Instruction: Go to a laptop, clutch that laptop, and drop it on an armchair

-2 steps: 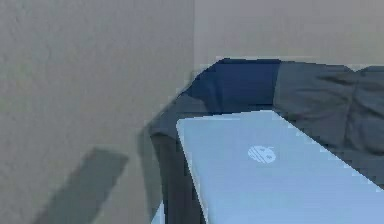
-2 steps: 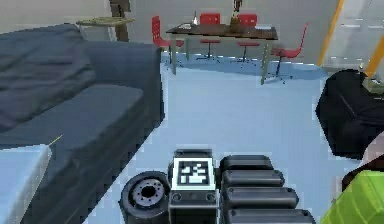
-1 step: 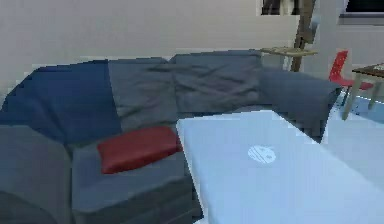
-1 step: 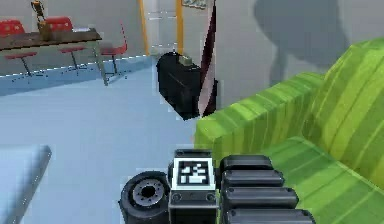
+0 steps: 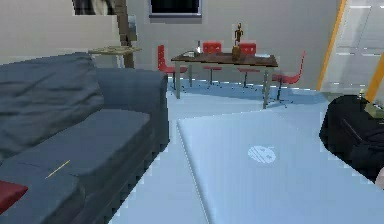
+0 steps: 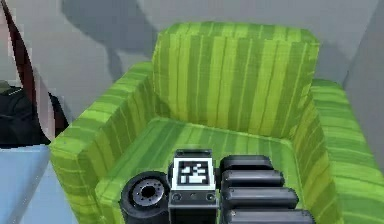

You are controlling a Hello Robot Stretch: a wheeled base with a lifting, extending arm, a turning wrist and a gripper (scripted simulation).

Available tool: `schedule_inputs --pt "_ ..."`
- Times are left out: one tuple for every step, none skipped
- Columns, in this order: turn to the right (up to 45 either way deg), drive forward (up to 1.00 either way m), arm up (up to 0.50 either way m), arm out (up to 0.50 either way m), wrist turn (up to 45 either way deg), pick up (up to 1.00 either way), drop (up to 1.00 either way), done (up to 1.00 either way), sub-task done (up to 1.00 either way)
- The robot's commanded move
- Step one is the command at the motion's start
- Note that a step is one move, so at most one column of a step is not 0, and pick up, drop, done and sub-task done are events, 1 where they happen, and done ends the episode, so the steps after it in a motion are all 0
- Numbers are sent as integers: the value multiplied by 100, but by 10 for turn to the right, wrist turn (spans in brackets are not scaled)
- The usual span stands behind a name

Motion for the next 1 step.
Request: schedule_inputs --pt "60 0 0 0 0 0 0 0 0"
